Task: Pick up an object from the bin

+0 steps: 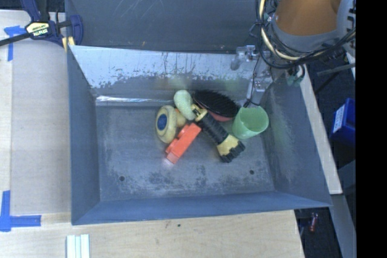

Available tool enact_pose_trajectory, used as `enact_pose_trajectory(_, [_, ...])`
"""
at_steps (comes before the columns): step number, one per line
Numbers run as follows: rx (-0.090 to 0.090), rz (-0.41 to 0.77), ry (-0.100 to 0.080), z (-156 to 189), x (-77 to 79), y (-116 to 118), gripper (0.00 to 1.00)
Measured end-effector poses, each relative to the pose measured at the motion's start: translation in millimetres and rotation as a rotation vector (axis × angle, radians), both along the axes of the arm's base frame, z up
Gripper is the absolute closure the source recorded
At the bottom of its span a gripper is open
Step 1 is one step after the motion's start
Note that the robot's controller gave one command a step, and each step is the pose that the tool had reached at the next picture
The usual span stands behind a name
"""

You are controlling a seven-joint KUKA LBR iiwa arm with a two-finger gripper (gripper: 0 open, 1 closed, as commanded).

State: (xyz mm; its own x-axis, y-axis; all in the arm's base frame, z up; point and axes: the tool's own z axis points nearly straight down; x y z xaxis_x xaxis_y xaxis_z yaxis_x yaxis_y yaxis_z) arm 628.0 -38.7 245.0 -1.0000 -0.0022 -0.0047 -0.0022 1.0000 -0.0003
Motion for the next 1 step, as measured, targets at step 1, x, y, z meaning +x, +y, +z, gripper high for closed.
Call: enact_pose_trajectory(1, [0.000, 0.000, 0.000, -0.1, -0.2, 0.1, 0.00])
